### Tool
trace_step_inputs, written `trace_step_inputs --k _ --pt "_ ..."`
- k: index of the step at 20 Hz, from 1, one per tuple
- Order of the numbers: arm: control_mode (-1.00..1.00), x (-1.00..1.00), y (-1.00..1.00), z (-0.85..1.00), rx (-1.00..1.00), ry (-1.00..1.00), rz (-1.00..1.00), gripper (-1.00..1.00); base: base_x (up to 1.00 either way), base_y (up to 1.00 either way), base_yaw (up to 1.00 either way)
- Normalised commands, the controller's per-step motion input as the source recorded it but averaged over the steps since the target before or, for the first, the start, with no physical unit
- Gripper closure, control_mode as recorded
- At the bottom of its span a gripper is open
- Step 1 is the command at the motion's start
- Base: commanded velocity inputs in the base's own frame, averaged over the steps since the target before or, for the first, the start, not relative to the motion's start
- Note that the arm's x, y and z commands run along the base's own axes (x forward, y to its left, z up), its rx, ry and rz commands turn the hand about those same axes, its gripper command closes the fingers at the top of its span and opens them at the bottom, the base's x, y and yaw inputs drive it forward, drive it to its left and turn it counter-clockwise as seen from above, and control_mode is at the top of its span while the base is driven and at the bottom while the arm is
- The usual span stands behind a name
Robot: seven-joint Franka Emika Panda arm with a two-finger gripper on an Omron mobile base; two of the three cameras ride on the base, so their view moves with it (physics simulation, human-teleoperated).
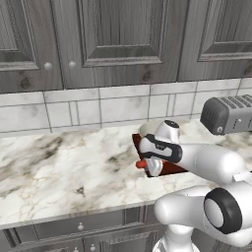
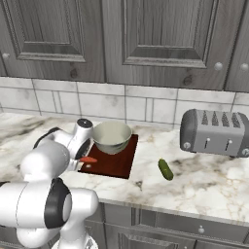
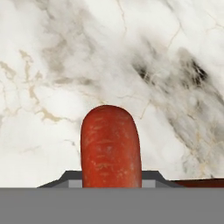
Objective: Place the two vegetables and bowl onto the tray for setting up a vegetable dip station.
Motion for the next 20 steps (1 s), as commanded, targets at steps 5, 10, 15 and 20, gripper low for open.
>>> trace_step_inputs --k 5,10,15,20 --pt "-1.0 0.04 -0.13 -0.04 -0.02 -0.04 0.0 1.0 0.0 0.0 0.0" --pt "-1.0 0.02 -0.11 -0.09 -0.04 -0.12 0.0 1.0 0.0 0.0 0.0" --pt "-1.0 0.05 -0.12 -0.07 -0.01 -0.05 0.0 1.0 0.0 0.0 0.0" --pt "-1.0 0.08 -0.12 -0.06 0.0 0.0 0.0 1.0 0.0 0.0 0.0"
